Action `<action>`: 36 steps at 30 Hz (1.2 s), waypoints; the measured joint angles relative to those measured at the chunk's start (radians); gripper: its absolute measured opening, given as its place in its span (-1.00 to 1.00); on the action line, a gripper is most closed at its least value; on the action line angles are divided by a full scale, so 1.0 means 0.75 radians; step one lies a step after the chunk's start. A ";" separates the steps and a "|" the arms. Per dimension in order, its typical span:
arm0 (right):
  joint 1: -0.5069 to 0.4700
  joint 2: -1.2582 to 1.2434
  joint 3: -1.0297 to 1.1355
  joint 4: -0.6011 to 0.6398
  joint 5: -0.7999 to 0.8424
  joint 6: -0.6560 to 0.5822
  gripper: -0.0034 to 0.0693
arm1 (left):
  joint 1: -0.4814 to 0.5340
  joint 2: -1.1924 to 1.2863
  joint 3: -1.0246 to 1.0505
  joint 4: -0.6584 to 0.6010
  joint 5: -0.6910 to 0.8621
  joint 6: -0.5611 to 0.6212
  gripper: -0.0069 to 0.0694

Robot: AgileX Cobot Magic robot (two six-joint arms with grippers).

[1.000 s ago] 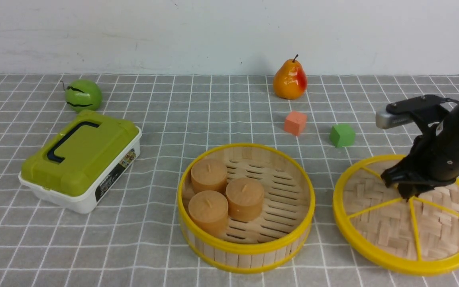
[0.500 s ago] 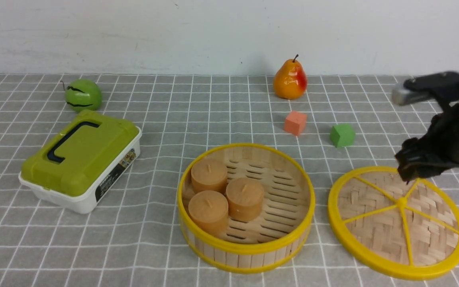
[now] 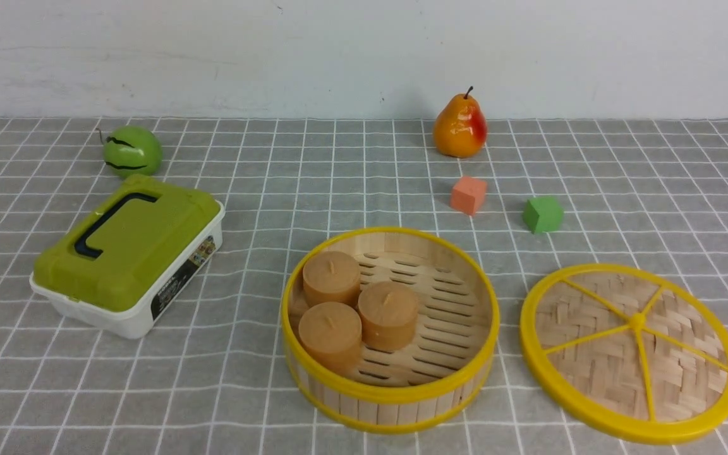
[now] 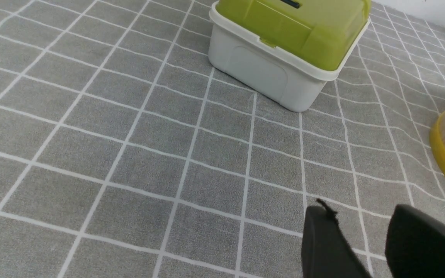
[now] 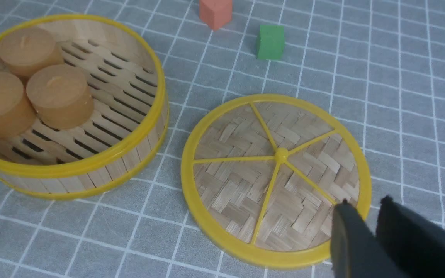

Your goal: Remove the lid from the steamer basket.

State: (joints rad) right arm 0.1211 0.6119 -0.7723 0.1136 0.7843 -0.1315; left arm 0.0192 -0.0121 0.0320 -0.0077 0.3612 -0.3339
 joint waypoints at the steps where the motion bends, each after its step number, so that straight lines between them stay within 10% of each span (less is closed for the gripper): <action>1: 0.000 -0.061 0.035 0.000 -0.013 0.000 -0.84 | 0.000 0.000 0.000 0.000 0.000 0.000 -0.19; 26: 0.000 -0.234 0.202 0.023 -0.056 0.000 -0.92 | 0.000 0.000 0.000 0.000 0.000 0.000 -0.19; 36: -0.084 -0.583 0.814 0.008 -0.780 0.000 -0.89 | 0.000 0.000 0.000 0.000 0.000 0.000 -0.19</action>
State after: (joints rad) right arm 0.0583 0.1748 -0.1621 0.1194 0.1990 -0.1315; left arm 0.0192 -0.0121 0.0320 -0.0077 0.3612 -0.3339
